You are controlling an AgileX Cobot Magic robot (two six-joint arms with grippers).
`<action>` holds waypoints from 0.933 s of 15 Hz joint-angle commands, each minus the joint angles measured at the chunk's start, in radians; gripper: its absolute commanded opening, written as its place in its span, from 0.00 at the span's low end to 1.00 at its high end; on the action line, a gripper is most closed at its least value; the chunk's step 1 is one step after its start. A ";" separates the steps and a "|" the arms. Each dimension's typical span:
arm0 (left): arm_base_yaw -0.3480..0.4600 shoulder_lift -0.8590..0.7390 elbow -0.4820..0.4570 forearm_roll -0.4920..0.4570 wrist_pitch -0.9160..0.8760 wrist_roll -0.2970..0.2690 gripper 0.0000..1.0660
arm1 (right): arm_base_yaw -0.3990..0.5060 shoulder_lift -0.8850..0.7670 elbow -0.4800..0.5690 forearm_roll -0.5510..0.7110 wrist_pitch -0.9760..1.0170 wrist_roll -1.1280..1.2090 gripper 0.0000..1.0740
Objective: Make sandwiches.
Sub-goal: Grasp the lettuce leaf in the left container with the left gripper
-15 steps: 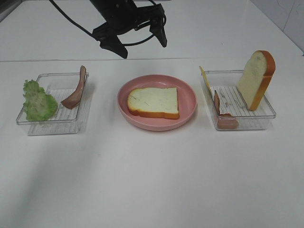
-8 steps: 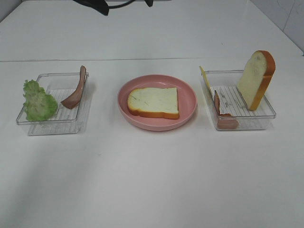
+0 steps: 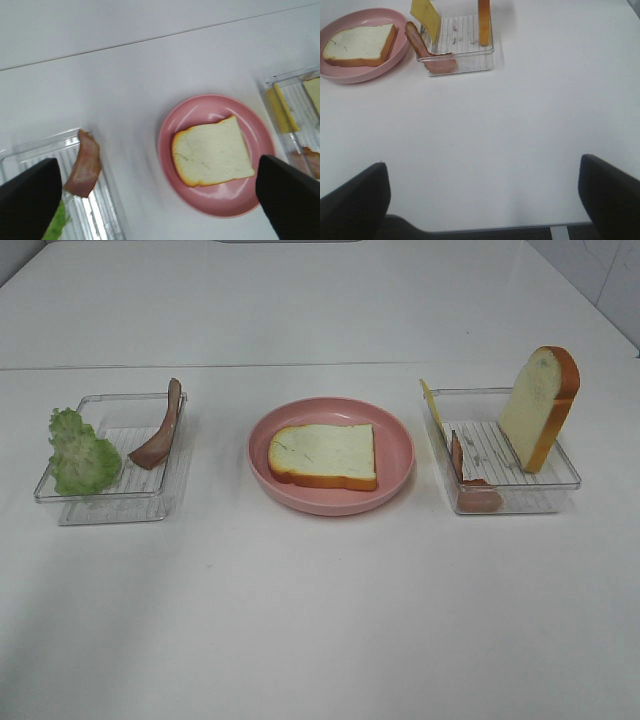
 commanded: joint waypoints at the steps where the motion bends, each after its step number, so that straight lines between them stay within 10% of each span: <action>1: 0.083 -0.104 0.203 0.011 0.107 0.023 0.94 | -0.002 -0.033 0.004 0.000 -0.009 -0.004 0.92; 6: 0.255 -0.154 0.520 0.009 0.102 0.076 0.94 | -0.002 -0.033 0.004 0.000 -0.009 -0.004 0.92; 14: 0.352 -0.102 0.638 -0.019 -0.107 0.123 0.94 | -0.002 -0.033 0.004 0.000 -0.009 -0.004 0.92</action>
